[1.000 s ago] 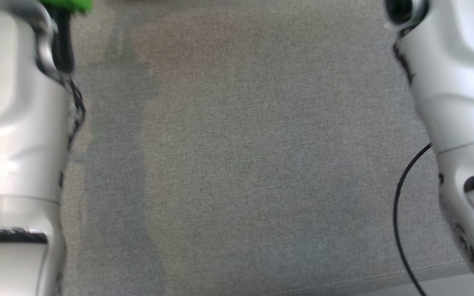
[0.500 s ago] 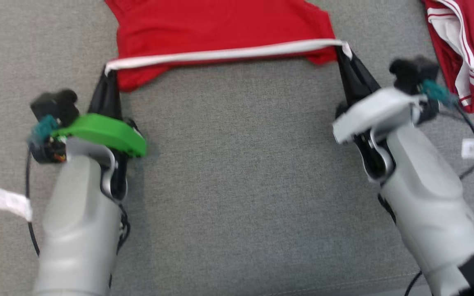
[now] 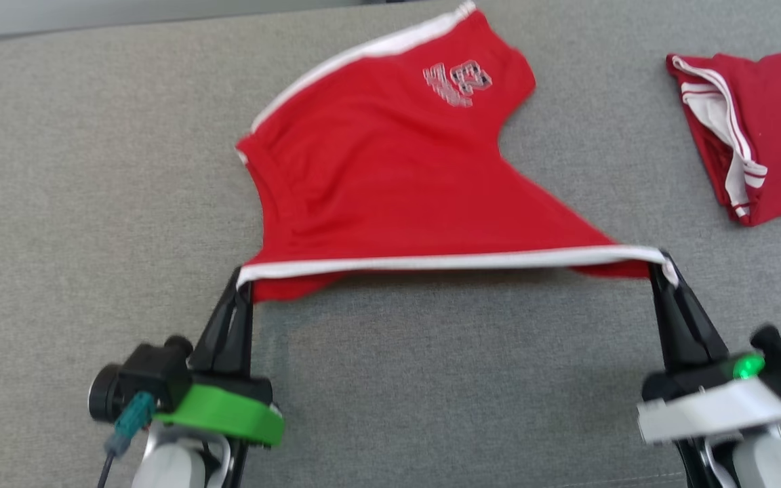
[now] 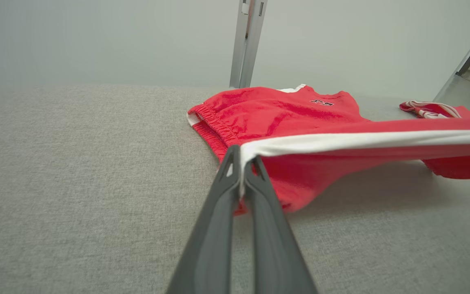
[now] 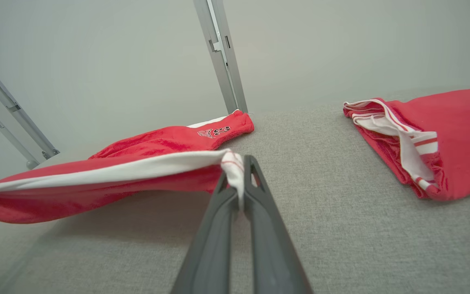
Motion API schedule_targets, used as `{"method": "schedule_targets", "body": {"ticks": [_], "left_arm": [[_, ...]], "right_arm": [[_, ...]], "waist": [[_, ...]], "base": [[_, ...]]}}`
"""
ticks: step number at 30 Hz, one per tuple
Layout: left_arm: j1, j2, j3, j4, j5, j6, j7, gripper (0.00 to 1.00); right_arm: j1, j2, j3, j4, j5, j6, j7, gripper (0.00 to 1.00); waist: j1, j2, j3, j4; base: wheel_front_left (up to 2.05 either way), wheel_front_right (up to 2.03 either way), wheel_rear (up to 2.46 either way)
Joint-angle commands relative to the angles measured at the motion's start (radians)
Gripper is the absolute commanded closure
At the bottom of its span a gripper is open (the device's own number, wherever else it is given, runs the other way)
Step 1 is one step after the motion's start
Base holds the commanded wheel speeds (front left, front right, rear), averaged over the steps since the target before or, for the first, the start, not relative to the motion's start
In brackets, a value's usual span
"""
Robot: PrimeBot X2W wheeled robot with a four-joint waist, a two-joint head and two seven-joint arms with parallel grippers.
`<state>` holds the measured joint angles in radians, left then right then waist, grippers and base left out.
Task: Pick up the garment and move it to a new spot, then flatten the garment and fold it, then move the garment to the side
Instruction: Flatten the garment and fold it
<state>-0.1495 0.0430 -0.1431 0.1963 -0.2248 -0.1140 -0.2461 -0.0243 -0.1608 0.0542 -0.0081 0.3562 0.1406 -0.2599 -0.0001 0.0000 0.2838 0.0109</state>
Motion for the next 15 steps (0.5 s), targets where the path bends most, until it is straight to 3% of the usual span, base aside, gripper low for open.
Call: {"method": "schedule_targets", "body": {"ticks": [1,9,15], "left_arm": [[0.049,0.034,0.030,-0.051,-0.001,0.033,0.021,1.00],[0.231,0.051,-0.014,-0.356,-0.016,0.049,0.240,1.00],[0.171,0.065,-0.047,-0.370,-0.045,0.027,0.321,1.00]], "right_arm": [[0.056,-0.012,-0.053,-0.034,-0.007,-0.018,-0.008,1.00],[0.219,-0.013,-0.122,-0.252,-0.045,-0.018,0.066,1.00],[0.161,-0.045,-0.135,-0.240,-0.033,-0.018,0.094,1.00]], "waist": [[0.0001,0.0000,-0.056,0.018],[0.0001,0.0000,-0.073,0.027],[0.0001,0.0000,-0.038,0.047]], "base": [[0.00,0.00,0.00],[0.00,0.00,0.00],[0.00,0.00,0.00]]}}
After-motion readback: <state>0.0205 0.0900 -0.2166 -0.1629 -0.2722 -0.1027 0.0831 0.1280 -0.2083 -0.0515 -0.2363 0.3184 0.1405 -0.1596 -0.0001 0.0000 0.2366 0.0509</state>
